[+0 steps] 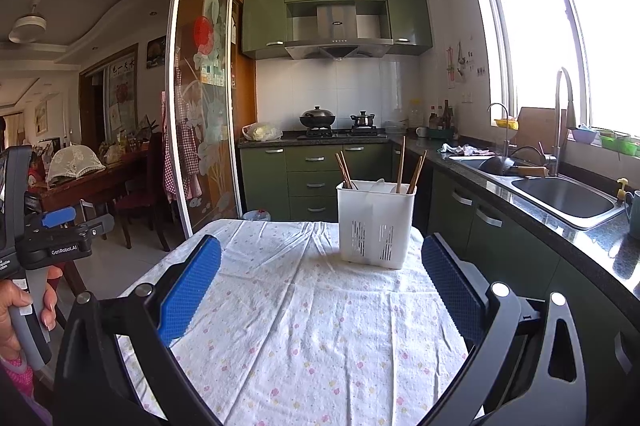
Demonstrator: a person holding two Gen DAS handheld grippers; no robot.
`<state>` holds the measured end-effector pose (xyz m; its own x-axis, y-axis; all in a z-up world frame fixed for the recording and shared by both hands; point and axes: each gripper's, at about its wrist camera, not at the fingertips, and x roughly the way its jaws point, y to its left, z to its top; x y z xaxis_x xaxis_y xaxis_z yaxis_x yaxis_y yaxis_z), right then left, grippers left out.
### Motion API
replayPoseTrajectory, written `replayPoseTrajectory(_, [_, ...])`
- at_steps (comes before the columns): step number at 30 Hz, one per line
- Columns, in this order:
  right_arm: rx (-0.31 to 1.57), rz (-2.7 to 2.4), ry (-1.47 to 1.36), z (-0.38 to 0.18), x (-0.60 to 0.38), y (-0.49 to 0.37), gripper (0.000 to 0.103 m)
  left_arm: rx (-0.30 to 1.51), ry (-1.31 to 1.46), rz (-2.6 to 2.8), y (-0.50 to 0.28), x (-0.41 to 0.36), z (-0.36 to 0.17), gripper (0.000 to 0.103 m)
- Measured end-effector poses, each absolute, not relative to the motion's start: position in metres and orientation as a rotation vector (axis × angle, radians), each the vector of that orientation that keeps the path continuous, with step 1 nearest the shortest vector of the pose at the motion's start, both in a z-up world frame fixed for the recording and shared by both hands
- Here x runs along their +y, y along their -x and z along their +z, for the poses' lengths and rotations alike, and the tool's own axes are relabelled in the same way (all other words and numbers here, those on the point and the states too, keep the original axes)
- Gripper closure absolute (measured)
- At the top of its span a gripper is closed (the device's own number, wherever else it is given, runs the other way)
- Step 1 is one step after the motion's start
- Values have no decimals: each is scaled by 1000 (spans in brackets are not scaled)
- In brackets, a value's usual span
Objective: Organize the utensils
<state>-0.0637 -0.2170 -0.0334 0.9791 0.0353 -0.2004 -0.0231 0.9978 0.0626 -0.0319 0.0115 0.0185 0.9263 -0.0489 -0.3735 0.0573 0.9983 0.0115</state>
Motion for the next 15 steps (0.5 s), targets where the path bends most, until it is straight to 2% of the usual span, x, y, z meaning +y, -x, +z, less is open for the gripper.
replayPoseTrajectory(15, [200, 30, -63, -33, -217, 66, 4, 383, -29, -62, 30, 7, 19, 6])
